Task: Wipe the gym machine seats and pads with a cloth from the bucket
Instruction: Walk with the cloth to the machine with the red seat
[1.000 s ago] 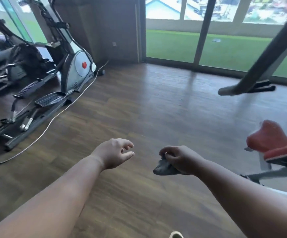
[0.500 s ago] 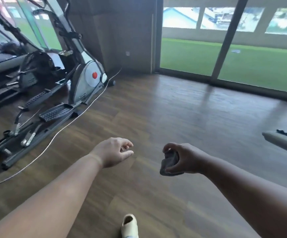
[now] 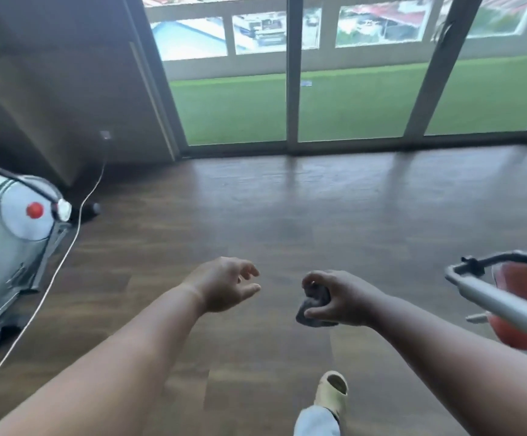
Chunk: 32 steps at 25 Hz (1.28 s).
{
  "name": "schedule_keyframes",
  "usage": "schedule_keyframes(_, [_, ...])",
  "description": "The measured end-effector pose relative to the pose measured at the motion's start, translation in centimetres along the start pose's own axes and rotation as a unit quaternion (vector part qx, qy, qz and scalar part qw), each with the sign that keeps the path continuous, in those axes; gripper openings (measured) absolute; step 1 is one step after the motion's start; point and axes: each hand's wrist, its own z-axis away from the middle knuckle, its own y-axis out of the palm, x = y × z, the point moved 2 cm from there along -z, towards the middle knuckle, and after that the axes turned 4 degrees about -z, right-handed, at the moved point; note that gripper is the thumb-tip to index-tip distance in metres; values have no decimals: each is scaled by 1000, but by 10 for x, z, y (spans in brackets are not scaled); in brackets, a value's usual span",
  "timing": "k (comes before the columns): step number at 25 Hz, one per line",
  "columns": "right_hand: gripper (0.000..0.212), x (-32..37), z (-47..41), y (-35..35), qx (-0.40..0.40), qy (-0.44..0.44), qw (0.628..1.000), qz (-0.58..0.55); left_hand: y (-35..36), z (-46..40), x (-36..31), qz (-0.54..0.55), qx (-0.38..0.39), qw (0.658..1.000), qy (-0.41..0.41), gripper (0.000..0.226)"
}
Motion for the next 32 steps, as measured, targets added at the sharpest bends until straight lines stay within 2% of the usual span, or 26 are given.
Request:
schedule_keyframes(3, [47,-38,-67,-40,-21,33,999,3,-19,-87,-2,-31,1,999,15,37])
schedule_keyframes(11, [51,-126,-241,-163,-6,67,998,21,-66,-311,-7,-38,42,998,16,38])
schedule_keyframes(14, [47,-160,-282,-192,-21,97,995,7,-79,-394,-15,-65,68,994,61,38])
schedule_keyframes(19, [48,-231,-337,-250,-92,205,974,-14,-112,-565,-48,-117,82,972,189,41])
schedule_keyframes(23, [52,-277,-325,-291,-167,319,930,-67,-120,-665,-121,-158,121,932,303,40])
schedule_keyframes(25, [48,-298,-300,-302,-204,371,902,-88,-112,-693,-174,-173,141,904,364,39])
schedule_keyframes(28, [41,-334,-248,-305,-241,443,856,-113,-87,-715,-258,-184,174,860,444,38])
schedule_keyframes(32, [41,-396,-175,-305,-250,520,804,-144,-39,-729,-371,-196,208,808,515,37])
